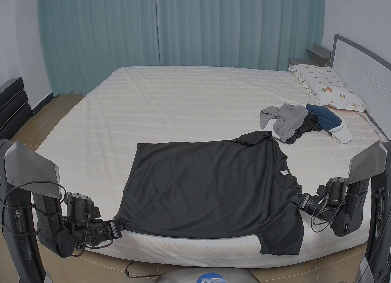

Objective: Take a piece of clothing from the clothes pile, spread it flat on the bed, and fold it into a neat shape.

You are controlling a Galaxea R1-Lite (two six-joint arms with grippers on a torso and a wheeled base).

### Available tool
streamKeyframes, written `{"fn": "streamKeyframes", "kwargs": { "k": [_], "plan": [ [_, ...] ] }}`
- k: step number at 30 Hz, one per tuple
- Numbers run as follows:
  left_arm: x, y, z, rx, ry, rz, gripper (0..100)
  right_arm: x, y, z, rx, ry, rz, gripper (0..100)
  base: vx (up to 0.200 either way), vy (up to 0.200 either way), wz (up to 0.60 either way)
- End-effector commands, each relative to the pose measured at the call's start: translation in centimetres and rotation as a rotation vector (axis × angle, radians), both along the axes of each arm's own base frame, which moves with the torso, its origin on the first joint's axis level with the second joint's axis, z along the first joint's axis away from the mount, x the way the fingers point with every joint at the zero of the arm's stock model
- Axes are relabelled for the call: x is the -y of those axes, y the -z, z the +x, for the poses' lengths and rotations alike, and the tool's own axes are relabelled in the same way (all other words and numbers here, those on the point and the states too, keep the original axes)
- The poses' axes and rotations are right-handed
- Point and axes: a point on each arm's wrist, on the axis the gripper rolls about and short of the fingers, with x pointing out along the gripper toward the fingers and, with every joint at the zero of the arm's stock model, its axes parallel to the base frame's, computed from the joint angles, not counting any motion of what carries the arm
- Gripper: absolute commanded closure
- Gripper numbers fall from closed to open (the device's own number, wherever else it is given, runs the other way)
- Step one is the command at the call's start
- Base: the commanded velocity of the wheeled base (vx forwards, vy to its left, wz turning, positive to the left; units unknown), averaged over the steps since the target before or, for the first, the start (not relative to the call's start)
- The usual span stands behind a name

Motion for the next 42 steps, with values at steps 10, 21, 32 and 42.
{"fn": "streamKeyframes", "kwargs": {
  "k": [10, 21, 32, 42],
  "plan": [
    [0.0, 0.0, -0.1, -0.001, -0.001, -0.001, 100, 2.4, -1.2, -2.4, -0.033, 0.071, 0.010, 0, 0.000, 0.000, 0.00],
    [0.0, -0.2, -0.2, -0.001, 0.000, 0.000, 100, 1.7, -2.1, -8.6, -0.179, -0.131, 0.037, 0, 0.000, 0.000, 0.00],
    [0.0, -0.1, -0.2, -0.002, 0.000, 0.000, 100, 0.9, -1.2, -8.7, -0.209, -0.187, 0.038, 0, 0.000, 0.000, 0.00],
    [0.0, 0.0, -0.2, -0.005, 0.000, 0.001, 100, 0.5, 0.1, -8.5, -0.248, -0.207, 0.030, 100, 0.000, 0.000, 0.00]
  ]
}}
